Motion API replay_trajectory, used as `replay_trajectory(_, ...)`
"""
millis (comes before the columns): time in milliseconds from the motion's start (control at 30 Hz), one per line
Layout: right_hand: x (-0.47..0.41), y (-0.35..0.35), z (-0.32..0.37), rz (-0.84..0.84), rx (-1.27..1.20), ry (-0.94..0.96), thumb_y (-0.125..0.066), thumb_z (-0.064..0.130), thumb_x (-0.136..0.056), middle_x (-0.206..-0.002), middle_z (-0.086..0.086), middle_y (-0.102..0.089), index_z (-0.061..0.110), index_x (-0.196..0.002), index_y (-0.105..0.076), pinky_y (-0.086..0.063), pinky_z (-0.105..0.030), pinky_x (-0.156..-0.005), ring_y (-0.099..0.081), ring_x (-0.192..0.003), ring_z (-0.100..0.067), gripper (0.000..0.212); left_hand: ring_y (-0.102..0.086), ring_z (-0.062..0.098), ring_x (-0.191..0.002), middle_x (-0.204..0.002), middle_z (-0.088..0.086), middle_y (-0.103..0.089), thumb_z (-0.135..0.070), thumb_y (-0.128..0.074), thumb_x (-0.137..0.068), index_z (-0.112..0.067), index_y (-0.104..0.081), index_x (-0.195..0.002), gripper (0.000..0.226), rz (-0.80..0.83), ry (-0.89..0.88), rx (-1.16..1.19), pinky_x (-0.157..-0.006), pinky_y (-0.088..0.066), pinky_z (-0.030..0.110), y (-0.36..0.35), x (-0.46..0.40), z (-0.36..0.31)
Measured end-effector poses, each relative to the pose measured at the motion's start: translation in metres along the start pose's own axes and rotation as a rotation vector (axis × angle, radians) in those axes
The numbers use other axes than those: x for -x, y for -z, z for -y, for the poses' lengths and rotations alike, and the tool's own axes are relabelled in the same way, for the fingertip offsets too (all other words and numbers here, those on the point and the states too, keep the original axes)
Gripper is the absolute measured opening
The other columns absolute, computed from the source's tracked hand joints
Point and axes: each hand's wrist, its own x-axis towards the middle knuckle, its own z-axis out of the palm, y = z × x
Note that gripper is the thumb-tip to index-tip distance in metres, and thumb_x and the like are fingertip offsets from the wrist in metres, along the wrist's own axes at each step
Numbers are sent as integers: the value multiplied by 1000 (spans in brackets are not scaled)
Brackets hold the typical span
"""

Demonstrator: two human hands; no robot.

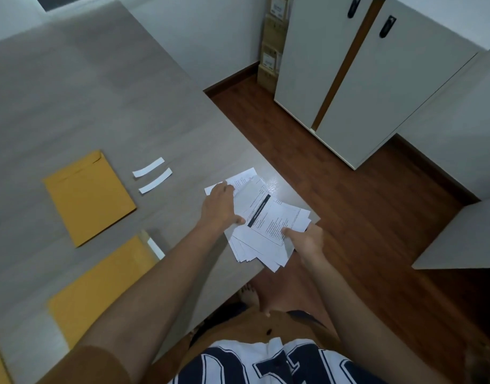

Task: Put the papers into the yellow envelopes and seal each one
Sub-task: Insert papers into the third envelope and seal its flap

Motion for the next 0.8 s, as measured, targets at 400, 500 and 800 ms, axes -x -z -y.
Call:
replay_trajectory(400, 7, 2, 6, 12, 44, 40, -78, 6, -78, -116, -9, -70, 5, -112, -69, -54, -29, -75, -65, -87, -16, 36, -48, 24, -123, -134, 3, -53, -39, -89, -63, -18, -45, -138, 90, -87, 49, 152, -98, -42, 37, 5, 7, -7)
replay_trajectory(500, 6, 1, 7, 18, 52, 48, -79, 7, -77, -117, -9, -70, 6, -113, -69, -56, -31, -79, -68, -96, -21, 38, -57, 23, -114, -126, 2, -60, -39, -91, -58, -15, -56, -128, 82, -28, 239, 499, -91, -48, 35, 14, 0, -2)
replay_trajectory(800, 13, -4, 12, 40, 72, 95, -81, 16, -76, -112, -4, -72, 12, -108, -71, -57, -33, -78, -68, -93, -19, 34, -69, 27, -86, -102, 10, -71, -3, -86, -68, -10, -66, -106, 44, 187, 346, 1003, -68, -57, 34, 29, 16, 16)
